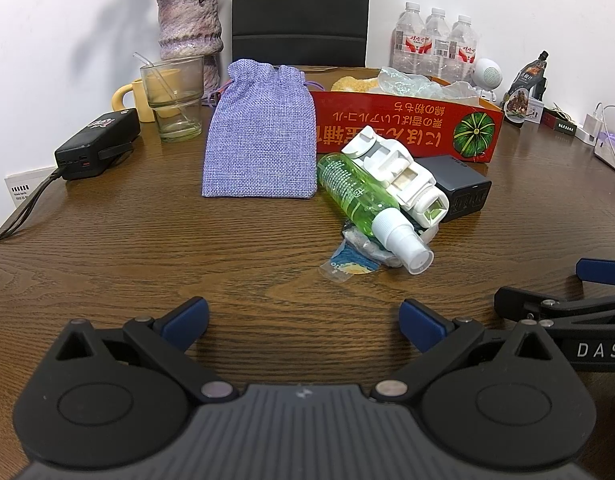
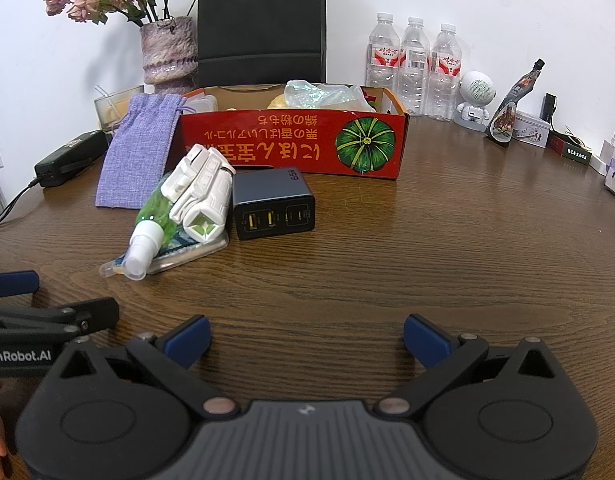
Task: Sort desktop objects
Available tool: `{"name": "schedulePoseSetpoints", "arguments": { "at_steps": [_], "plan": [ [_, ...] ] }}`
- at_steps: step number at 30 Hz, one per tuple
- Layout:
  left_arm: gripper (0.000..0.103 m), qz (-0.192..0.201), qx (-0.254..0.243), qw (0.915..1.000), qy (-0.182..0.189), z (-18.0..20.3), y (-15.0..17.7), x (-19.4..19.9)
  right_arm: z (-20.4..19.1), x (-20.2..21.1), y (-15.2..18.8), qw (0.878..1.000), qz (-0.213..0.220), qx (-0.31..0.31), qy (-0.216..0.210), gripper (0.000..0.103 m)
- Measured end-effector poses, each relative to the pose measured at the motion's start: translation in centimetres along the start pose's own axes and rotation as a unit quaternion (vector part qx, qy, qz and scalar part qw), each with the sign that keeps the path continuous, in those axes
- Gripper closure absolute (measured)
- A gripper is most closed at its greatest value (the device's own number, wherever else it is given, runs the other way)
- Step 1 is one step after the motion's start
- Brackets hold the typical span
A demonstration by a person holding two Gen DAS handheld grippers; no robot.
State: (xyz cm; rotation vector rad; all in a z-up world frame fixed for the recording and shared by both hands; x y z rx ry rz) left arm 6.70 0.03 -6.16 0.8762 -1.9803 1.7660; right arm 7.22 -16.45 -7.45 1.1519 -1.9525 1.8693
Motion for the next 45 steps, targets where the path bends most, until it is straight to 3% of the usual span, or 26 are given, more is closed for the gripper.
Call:
{"name": "schedulePoseSetpoints", "arguments": {
  "at_steps": [25,26,27,29,33,34,36,37,39,40,42,45],
  "plan": [
    [0.0,0.001,0.004,1.0,0.002,-0.2,0.0,-0.1,0.0,0.0,0.0,1.0,0.002,-0.003,0.003,0.0],
    [0.0,0.006,0.006,0.9999,0.014,-0.1,-0.1,0.2,0.0,0.0,-0.1,1.0,0.001,-0.002,0.001,0.0],
    [0.0,0.02,0.011,0.9985,0.049,-0.1,-0.4,0.9,0.0,0.0,-0.2,1.0,0.001,0.002,-0.005,0.003],
    [0.001,0.044,0.039,0.9936,0.097,-0.8,-1.7,2.2,0.1,0.8,-1.2,0.999,0.017,0.003,-0.029,0.018],
    [0.002,0.027,0.088,0.9891,0.115,-1.1,-5.3,1.1,0.8,1.9,-5.6,0.997,0.066,0.015,-0.035,0.02],
    [0.004,0.02,0.085,0.9892,0.118,-0.4,-6.0,0.2,0.8,1.7,-7.1,0.996,0.078,0.026,-0.037,0.022],
    [0.024,-0.004,0.073,0.9903,0.118,1.0,-6.5,-1.4,0.2,0.7,-9.1,0.994,0.084,0.032,-0.061,0.028],
    [0.027,-0.02,0.068,0.9901,0.121,1.7,-6.4,-2.2,-0.4,0.0,-9.7,0.993,0.08,0.033,-0.083,0.033],
    [0.055,-0.045,0.062,0.9887,0.129,2.8,-6.0,-3.3,-1.9,-1.3,-10.7,0.988,0.072,0.038,-0.131,0.039],
    [0.063,-0.053,0.059,0.9878,0.134,3.2,-5.7,-3.7,-2.6,-1.9,-11.0,0.986,0.067,0.045,-0.144,0.045],
    [0.07,-0.053,0.066,0.988,0.13,2.5,-5.5,-3.7,-3.8,-3.3,-11.1,0.986,0.048,0.064,-0.147,0.052],
    [0.07,-0.058,0.086,0.9863,0.129,0.6,-4.9,-3.1,-5.9,-5.3,-10.8,0.984,0.017,0.091,-0.149,0.052]
  ]
}}
Point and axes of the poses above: each gripper's, at about its wrist camera, not at the fingertips, and x roughly against the way its jaws point, z to its right, y to its underside, the point moved 10 cm from there along -x, roughly the way its jaws point, and after that the axes turned 14 degrees about -y, right-handed, at the moved point
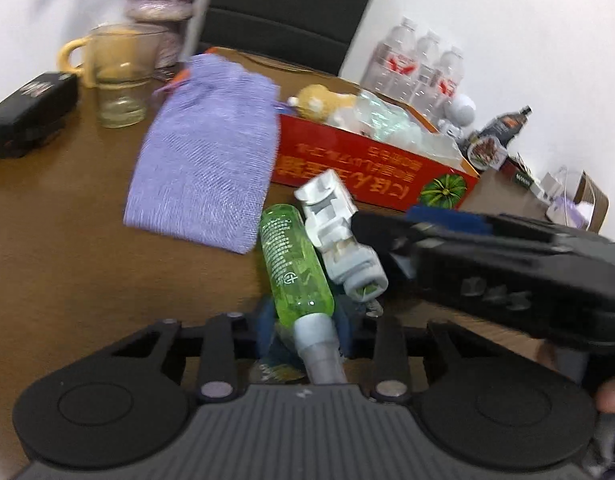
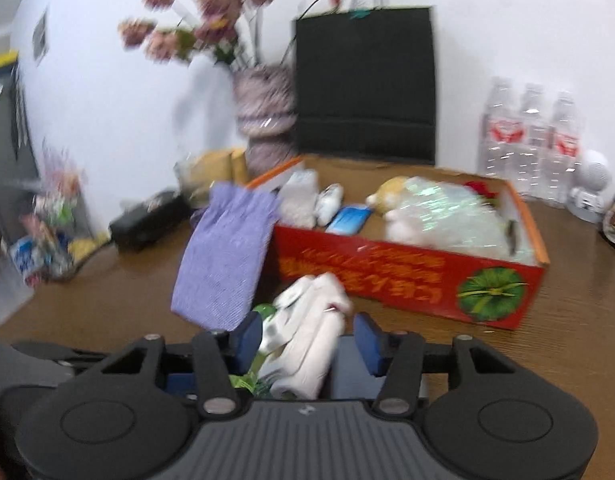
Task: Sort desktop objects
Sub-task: 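Grasp the green spray bottle with the left tool while the right tool grasps the white plastic device, then lift the green bottle with the left tool while the right tool lifts the white device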
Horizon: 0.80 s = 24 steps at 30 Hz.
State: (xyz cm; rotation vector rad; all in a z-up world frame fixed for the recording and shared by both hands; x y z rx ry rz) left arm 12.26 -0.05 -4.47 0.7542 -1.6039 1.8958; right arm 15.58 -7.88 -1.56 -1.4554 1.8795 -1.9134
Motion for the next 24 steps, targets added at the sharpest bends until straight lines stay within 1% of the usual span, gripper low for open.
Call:
{"name": "schedulePoseSetpoints", "arguments": {
  "at_steps": [4,5,6,7,8,10,12,13,15,16,17,18,19,20,21,22,23,24],
  "plan": [
    [0.07,0.015,-0.001,0.9995,-0.027,-2.5,1.6,2.7,-0.6,-2.8,0.0,0.999,-0.028,0.007,0.016,0.052],
    [0.07,0.015,0.005,0.9995,-0.028,-2.9,2.0,3.3,-0.7,-3.7,0.2,0.999,-0.046,0.009,0.019,0.051],
    [0.07,0.014,0.014,0.9995,-0.026,-3.4,2.4,4.0,-0.8,-4.7,0.5,0.997,-0.067,0.01,0.02,0.048],
    [0.07,0.013,0.018,0.9994,-0.025,-3.7,2.9,4.5,-0.9,-5.5,0.9,0.996,-0.083,0.016,0.03,0.045],
    [0.07,0.014,0.018,0.9994,-0.027,-3.9,3.3,5.0,-1.0,-6.2,1.2,0.994,-0.097,0.022,0.044,0.045],
    [0.07,0.016,-0.004,0.9994,-0.032,-3.9,4.1,5.6,-0.8,-6.6,1.5,0.994,-0.093,0.005,0.049,0.045],
    [0.07,0.016,-0.018,0.9991,-0.034,-3.7,4.6,6.0,-0.5,-6.3,1.6,0.996,-0.084,-0.015,0.036,0.048],
    [0.067,0.015,-0.021,0.9991,-0.033,-3.6,4.6,5.9,-0.4,-6.1,1.7,0.996,-0.08,-0.025,0.029,0.048],
    [0.037,0.027,-0.007,0.9989,-0.037,-3.8,4.1,5.7,-0.4,-5.3,1.6,0.997,-0.069,-0.033,0.018,0.049],
    [0.035,0.038,-0.008,0.9984,-0.041,-3.8,3.6,5.6,-0.7,-4.6,1.4,0.998,-0.061,-0.028,0.014,0.049],
    [0.036,0.051,-0.01,0.9976,-0.045,-3.7,3.1,5.5,-1.1,-4.0,1.2,0.998,-0.053,-0.017,0.013,0.05],
    [0.036,0.048,-0.014,0.9975,-0.051,-3.6,2.7,5.0,-1.7,-3.0,0.9,0.999,-0.044,-0.004,0.013,0.051],
    [0.039,0.043,-0.017,0.9973,-0.057,-3.6,2.3,4.5,-2.4,-1.6,0.6,0.999,-0.034,0.007,0.011,0.056],
    [0.052,0.034,-0.018,0.9973,-0.063,-3.6,2.2,4.0,-3.0,-0.2,0.6,1.0,-0.025,0.014,0.004,0.066],
    [0.066,0.028,-0.018,0.9976,-0.061,-3.6,2.3,3.7,-3.5,1.5,0.8,1.0,-0.018,0.014,-0.003,0.099],
    [0.069,0.022,-0.019,0.9979,-0.059,-3.5,2.4,3.5,-3.6,2.8,1.2,1.0,-0.014,0.015,0.005,0.103],
    [0.071,0.017,-0.02,0.9981,-0.056,-3.5,2.5,3.3,-3.4,4.2,1.8,1.0,-0.008,0.02,0.02,0.103],
    [0.071,0.02,-0.026,0.998,-0.054,-3.4,2.8,3.5,-3.0,5.3,2.6,0.999,-0.006,0.02,0.034,0.103]
  ]
}}
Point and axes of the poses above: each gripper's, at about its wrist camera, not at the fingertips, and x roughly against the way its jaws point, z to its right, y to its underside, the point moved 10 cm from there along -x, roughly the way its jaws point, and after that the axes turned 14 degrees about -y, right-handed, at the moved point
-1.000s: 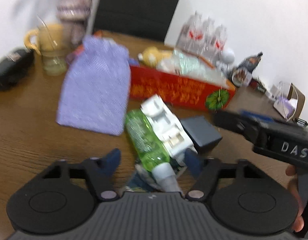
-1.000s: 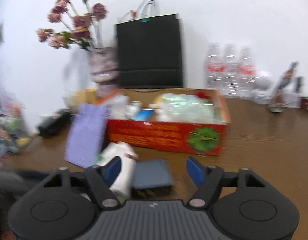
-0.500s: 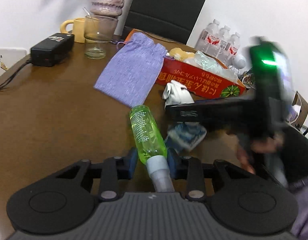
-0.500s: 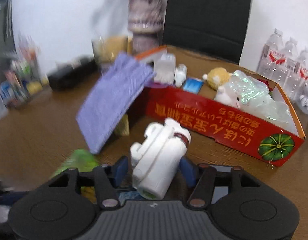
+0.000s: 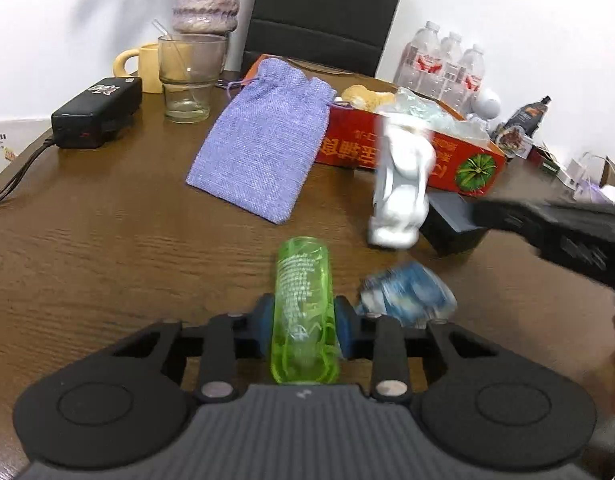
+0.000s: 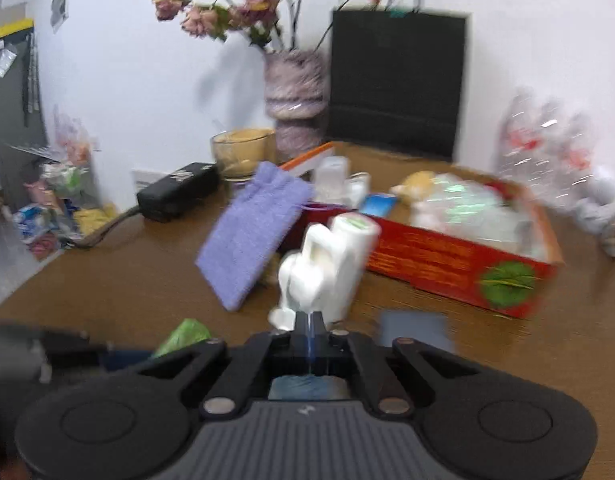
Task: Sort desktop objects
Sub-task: 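Lift the green bottle with the left tool while the right tool lifts the white device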
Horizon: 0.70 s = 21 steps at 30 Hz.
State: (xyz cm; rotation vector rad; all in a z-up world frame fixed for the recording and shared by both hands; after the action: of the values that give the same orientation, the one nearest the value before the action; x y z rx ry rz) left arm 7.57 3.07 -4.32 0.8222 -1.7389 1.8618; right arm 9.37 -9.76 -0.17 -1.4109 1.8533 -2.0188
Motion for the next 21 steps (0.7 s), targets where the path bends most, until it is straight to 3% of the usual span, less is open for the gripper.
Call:
{"name": "schedulePoseSetpoints", "arguments": {
  "at_steps": [3,6,8,10,12,16,18,21],
  "plan": [
    [0.071,0.006,-0.004,1.0,0.004,0.3,1.0,0.9,1.5,2.4,3.0,1.0,-0.002,-0.024,0.012,0.103],
    [0.071,0.011,-0.003,0.9999,0.008,0.5,1.6,1.5,1.9,3.7,3.8,0.998,0.017,-0.055,-0.003,0.087],
    [0.071,0.012,0.001,0.9999,0.005,0.5,1.6,1.4,1.3,3.1,2.8,0.999,0.031,-0.037,-0.009,0.082],
    [0.071,0.013,0.007,0.9999,0.003,0.3,1.2,1.1,0.6,1.3,0.6,0.999,0.041,-0.005,-0.014,0.056],
    [0.071,0.014,0.012,0.9998,-0.006,0.1,0.7,0.5,0.5,-1.4,-2.0,0.999,0.04,0.024,-0.018,0.043],
    [0.07,0.016,0.016,0.9995,-0.02,-0.4,0.0,-0.5,2.4,-8.4,-5.2,1.0,-0.021,0.008,0.009,0.043],
    [0.065,0.013,0.012,0.9997,-0.017,-0.4,-0.1,-0.6,3.5,-11.5,-5.4,0.998,-0.066,-0.005,0.023,0.043],
    [0.067,0.016,0.0,0.9997,-0.018,-0.4,0.0,-0.5,4.5,-14.0,-4.2,0.991,-0.126,-0.027,0.031,0.044]
  ]
}}
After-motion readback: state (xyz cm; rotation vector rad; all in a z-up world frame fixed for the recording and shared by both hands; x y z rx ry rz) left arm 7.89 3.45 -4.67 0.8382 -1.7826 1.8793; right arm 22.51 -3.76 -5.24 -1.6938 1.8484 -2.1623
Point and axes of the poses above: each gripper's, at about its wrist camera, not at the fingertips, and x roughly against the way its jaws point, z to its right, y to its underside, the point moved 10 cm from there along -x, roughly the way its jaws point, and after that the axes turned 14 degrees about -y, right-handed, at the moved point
